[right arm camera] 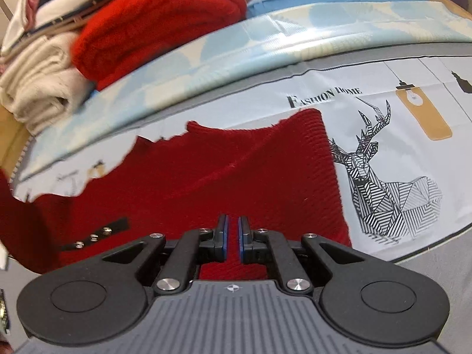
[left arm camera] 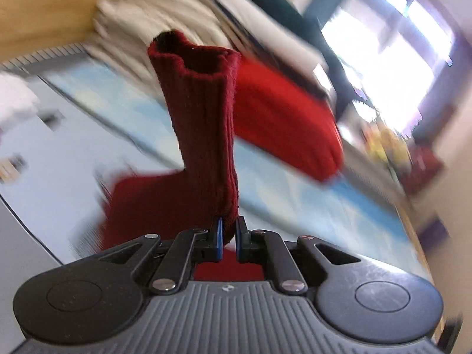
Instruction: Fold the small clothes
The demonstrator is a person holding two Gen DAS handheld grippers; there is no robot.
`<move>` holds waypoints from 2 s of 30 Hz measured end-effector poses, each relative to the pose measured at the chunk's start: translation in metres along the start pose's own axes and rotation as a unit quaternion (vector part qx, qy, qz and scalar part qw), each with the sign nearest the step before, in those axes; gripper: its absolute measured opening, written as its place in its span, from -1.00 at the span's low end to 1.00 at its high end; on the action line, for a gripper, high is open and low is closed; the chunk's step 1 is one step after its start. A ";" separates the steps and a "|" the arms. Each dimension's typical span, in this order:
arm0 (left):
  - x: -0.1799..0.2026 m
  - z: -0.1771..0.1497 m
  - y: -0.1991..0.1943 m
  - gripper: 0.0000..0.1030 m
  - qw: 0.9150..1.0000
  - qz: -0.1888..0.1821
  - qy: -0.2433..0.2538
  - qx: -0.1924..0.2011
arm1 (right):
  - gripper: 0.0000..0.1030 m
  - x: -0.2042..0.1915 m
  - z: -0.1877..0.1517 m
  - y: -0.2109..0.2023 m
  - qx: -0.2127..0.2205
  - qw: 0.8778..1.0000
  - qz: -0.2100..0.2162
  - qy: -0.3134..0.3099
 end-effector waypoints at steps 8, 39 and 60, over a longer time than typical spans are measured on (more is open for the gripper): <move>0.084 -0.072 0.036 -0.64 0.983 -0.049 0.103 -0.141 | -0.87 0.007 -0.026 -0.030 0.009 0.999 0.029 0.043; -0.015 -0.017 0.075 -0.18 0.976 0.083 -0.109 -0.171 | -0.19 -0.015 -0.024 0.047 -0.057 0.996 0.045 0.056; -0.063 0.012 0.075 -0.18 0.970 0.123 -0.154 -0.145 | -0.97 0.025 0.016 -0.006 0.062 0.991 -0.111 0.040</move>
Point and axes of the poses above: each gripper's, at about its wrist camera, not at the fingertips, and y roughly the way its jaws point, x to its right, z to its top, the point moved 3 cm from there along y, roughly the way its jaws point, and after that the axes turned 3 degrees about -x, right-handed, at the moved point
